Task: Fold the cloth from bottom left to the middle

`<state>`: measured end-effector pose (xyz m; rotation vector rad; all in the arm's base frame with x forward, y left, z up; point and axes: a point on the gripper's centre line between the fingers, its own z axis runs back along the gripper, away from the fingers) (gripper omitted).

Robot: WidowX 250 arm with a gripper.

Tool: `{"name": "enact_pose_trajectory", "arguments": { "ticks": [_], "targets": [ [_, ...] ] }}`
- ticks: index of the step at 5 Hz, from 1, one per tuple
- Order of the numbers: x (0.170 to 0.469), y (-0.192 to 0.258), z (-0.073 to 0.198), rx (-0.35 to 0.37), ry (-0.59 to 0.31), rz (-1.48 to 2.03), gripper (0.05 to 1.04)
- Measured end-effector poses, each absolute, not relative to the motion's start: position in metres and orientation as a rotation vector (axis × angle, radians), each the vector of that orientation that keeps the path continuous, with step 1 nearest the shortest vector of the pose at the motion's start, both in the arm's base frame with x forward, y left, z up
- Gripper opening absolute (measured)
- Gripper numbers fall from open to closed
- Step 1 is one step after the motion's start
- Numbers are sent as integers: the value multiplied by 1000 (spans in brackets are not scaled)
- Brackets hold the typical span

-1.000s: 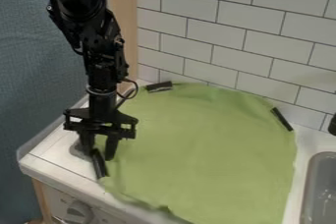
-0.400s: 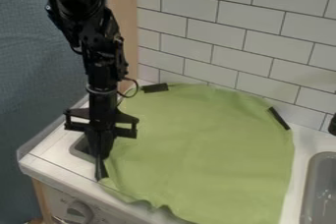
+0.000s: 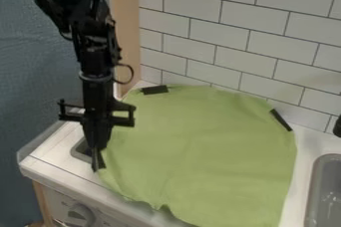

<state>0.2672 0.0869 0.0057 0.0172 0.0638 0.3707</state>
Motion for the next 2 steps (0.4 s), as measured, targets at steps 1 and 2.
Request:
{"name": "enact_pose_trajectory", "arguments": {
  "ticks": [1,2],
  "targets": [
    [274,82,22,-20,41,378,51],
    [287,71,42,-50,8,386,51]
  ]
}}
